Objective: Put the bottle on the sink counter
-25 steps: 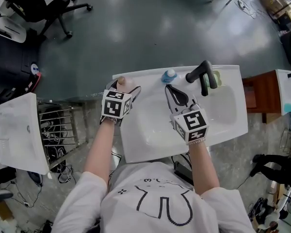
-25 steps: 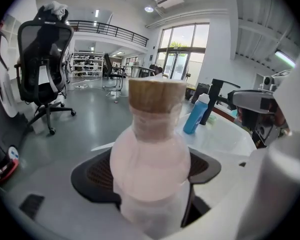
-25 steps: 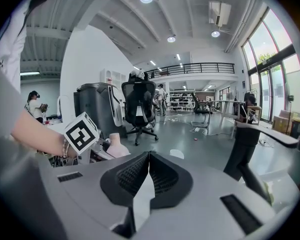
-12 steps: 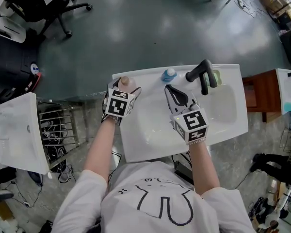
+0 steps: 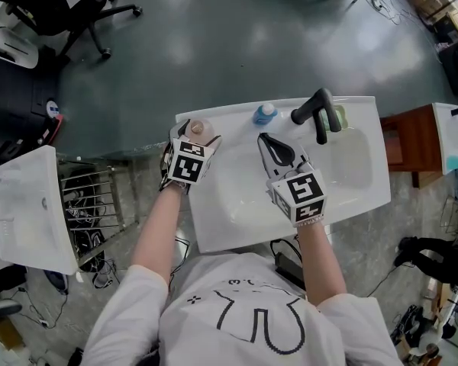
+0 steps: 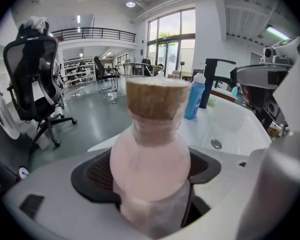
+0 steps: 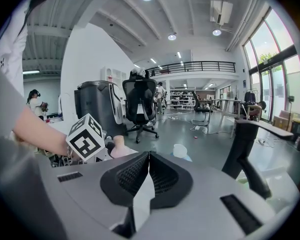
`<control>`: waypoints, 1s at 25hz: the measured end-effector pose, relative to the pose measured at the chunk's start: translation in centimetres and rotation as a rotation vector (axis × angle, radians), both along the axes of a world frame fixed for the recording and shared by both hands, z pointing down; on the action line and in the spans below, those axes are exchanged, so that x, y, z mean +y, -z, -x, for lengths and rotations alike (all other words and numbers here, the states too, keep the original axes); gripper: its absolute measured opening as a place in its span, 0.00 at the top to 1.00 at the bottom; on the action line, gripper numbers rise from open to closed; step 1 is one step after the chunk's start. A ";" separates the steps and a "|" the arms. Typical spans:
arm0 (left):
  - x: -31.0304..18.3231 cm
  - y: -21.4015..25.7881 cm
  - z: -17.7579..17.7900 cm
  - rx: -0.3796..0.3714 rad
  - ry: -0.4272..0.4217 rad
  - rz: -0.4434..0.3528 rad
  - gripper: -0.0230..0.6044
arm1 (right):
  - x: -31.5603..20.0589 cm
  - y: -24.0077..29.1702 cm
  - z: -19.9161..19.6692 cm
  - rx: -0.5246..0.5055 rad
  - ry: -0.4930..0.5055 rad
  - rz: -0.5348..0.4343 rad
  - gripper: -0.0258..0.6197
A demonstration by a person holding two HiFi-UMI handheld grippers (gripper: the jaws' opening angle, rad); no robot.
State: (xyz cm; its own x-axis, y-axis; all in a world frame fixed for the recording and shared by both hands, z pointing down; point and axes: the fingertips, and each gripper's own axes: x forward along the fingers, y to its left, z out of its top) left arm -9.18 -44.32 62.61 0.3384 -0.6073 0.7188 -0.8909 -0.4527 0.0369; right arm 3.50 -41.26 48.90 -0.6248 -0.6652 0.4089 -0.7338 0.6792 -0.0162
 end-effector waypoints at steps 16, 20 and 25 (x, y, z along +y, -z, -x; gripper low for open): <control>0.5 1.4 0.5 0.061 0.038 -0.069 0.29 | 1.4 0.9 0.1 0.017 -0.026 -0.030 0.91; 1.0 2.8 1.0 0.079 0.036 -0.105 0.26 | 1.9 1.5 0.1 0.016 -0.044 -0.045 0.91; 2.2 4.8 1.9 0.088 0.021 -0.155 0.25 | 3.2 2.5 0.8 0.010 -0.066 -0.077 0.91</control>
